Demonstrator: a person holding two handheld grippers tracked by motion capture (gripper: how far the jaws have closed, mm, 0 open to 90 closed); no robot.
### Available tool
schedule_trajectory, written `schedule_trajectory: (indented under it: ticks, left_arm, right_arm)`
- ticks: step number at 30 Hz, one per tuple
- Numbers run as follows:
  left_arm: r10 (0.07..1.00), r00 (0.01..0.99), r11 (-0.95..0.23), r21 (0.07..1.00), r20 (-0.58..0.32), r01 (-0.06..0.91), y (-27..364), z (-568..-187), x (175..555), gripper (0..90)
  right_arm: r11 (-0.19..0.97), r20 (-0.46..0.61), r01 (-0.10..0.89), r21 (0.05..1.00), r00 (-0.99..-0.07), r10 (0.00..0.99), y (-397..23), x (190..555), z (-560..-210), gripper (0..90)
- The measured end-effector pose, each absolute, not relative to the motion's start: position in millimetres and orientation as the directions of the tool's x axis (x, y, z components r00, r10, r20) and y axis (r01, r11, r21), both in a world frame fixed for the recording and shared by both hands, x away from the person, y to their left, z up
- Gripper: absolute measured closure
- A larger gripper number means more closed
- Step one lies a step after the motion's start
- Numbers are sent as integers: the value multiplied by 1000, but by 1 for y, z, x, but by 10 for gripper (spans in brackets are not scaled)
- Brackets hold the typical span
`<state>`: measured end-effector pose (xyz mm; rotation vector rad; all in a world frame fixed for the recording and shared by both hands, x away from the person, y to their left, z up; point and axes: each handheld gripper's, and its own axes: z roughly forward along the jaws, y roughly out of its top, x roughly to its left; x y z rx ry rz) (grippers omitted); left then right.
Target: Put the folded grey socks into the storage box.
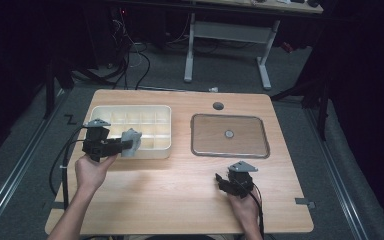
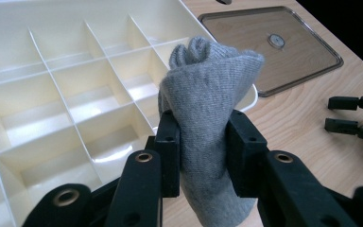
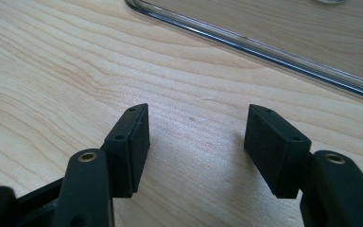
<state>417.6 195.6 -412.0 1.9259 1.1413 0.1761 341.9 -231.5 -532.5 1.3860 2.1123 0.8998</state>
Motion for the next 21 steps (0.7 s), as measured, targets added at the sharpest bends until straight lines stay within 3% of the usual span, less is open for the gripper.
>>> schedule_trajectory:
  ticks: [21]
  left_arm:
    - [803,536,-238,685,-260,688,196,-418,457,694]
  right_arm:
    - [280,-21,623,730,-390,920,-232,342,-532,414]
